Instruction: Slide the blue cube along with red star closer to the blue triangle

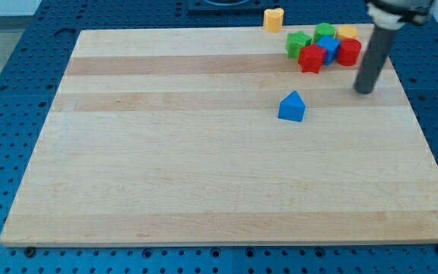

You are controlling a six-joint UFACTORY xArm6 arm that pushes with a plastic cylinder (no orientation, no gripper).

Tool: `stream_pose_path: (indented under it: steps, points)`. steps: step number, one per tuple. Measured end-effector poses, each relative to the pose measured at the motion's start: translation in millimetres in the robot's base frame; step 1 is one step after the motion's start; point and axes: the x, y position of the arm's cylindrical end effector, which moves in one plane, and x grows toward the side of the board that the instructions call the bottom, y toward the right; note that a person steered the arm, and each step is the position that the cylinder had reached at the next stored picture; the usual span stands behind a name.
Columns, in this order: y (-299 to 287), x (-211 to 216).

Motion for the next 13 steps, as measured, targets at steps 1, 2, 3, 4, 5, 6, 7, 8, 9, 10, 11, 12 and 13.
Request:
stream_pose_path:
  steps: [1, 2, 3, 4, 5, 6, 7, 8, 9, 10, 11, 12, 13]
  points:
    - [49, -52]
    - [59, -92]
    - [27, -104]
    - [-46, -100]
    - [-136, -74]
    - [-194, -44]
    - [-208, -35]
    - [-208, -37]
    - [-212, -36]
    - [-218, -12]
    - [-205, -8]
    - [-192, -8]
    - [-175, -25]
